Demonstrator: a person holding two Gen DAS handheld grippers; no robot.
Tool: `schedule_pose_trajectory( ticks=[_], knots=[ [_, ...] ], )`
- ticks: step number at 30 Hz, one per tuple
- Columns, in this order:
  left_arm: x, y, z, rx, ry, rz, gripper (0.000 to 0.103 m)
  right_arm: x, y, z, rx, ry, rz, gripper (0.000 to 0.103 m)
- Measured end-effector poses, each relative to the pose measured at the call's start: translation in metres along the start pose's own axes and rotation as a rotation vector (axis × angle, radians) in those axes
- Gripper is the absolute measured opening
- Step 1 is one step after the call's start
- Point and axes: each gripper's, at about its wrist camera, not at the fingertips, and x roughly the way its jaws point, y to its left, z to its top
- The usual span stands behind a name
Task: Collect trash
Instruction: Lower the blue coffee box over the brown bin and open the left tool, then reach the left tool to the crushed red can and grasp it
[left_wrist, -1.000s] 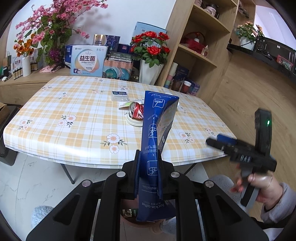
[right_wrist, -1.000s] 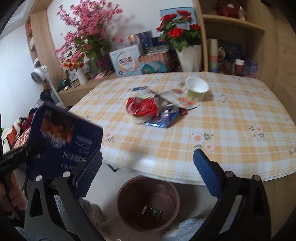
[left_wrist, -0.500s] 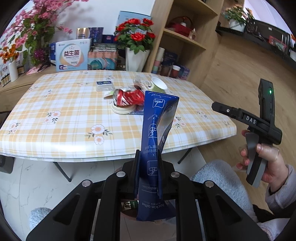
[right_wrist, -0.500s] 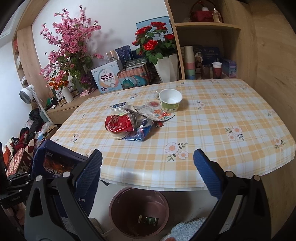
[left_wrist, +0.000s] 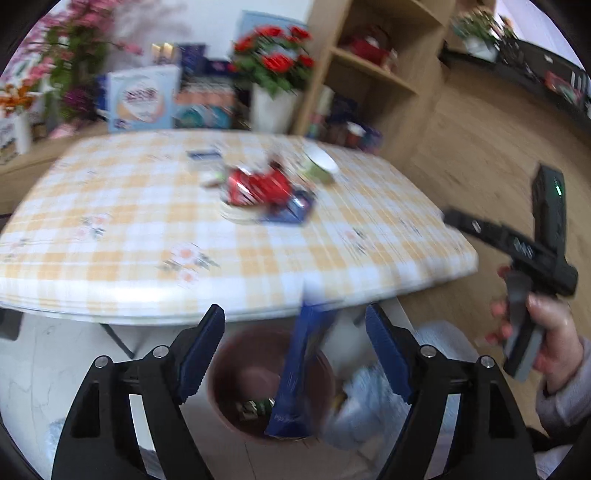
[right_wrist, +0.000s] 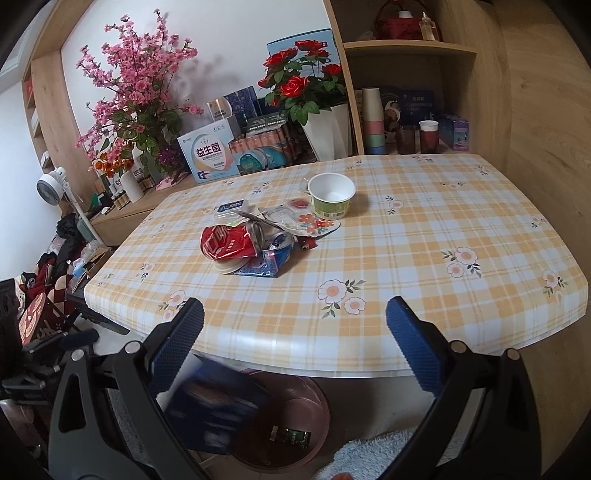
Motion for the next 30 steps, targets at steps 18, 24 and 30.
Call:
schedule_pose_trajectory(
  ticks=[18, 24, 30],
  knots=[
    [-0.026, 0.040, 0.020, -0.025, -0.142, 0.267, 0.097, 0.013, 0.019, -0.003, -0.104, 0.055, -0.018, 0.097],
    [-0.023, 0.054, 0.027, -0.035, -0.155, 0.287, 0.097, 0.025, 0.022, 0.000, -0.125, 0.077, -0.020, 0.097],
    [-0.019, 0.057, 0.041, -0.040, -0.167, 0.282, 0.097, 0.035, 0.019, 0.012, -0.123, 0.084, -0.014, 0.098]
  ],
)
